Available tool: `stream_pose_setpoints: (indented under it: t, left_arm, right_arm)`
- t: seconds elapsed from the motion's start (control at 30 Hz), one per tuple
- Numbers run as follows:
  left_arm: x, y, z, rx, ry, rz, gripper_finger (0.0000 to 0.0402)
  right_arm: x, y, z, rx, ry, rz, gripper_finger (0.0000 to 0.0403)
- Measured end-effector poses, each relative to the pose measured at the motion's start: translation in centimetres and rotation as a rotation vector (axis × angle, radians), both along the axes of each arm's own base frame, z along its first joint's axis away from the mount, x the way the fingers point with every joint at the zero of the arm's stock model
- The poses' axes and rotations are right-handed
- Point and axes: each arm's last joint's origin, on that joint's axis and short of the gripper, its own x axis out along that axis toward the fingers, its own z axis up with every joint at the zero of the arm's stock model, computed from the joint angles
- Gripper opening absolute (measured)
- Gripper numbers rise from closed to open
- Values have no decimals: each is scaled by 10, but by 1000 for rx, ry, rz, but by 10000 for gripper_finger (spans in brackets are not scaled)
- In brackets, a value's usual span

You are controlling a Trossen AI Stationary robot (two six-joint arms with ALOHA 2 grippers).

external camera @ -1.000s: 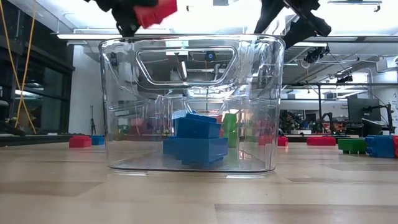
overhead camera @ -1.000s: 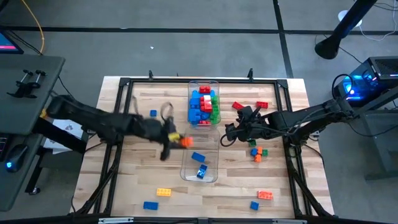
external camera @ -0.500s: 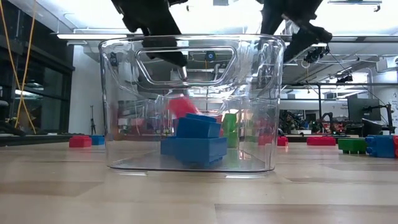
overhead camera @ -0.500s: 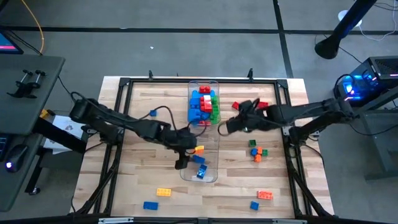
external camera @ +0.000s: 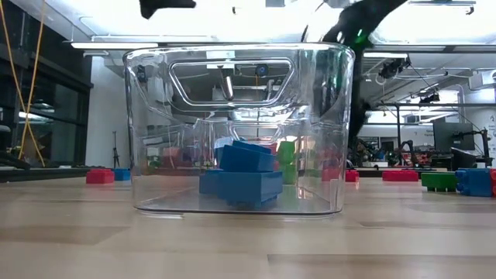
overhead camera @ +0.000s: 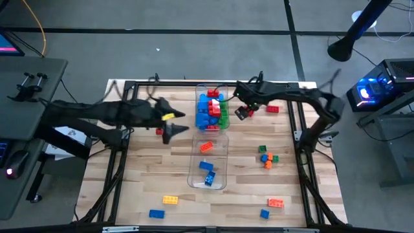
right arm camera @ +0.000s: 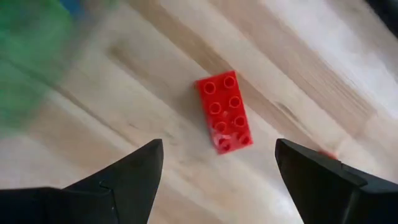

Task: Sort blocks by size
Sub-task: Put the small red game piece in the bottom transparent bin

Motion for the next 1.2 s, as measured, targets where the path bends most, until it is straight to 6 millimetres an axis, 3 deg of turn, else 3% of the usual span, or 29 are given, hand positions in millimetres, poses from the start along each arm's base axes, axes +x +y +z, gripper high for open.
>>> stream_pose_setpoints:
  t: [0.13, 0.3, 0.77, 0.9, 1.03, 1.13, 1.2]
  left_arm:
    - [-25, 4, 8, 7, -57, 55, 309]
    - [-40, 11, 10, 82, -91, 117, 310]
    - [-34, 47, 16, 124, -156, 114, 310]
    - [-35, 55, 20, 126, -196, 158, 310]
    - [-35, 62, 33, 131, -333, 201, 310]
    - [-36, 65, 42, 147, -428, 226, 310]
    - [-37, 67, 46, 154, -469, 236, 310]
  right_arm:
    - [5, -16, -27, 27, 86, 117, 307]
    - [8, -24, -40, 70, 76, 132, 307]
    - [13, -40, -75, 144, 93, 104, 304]
    - [16, -34, -78, 150, 116, 129, 250]
    - [16, -24, -72, 140, 159, 212, 133]
    - [10, -15, -62, 157, 201, 284, 138]
    - [4, -12, -46, 138, 203, 310, 138]
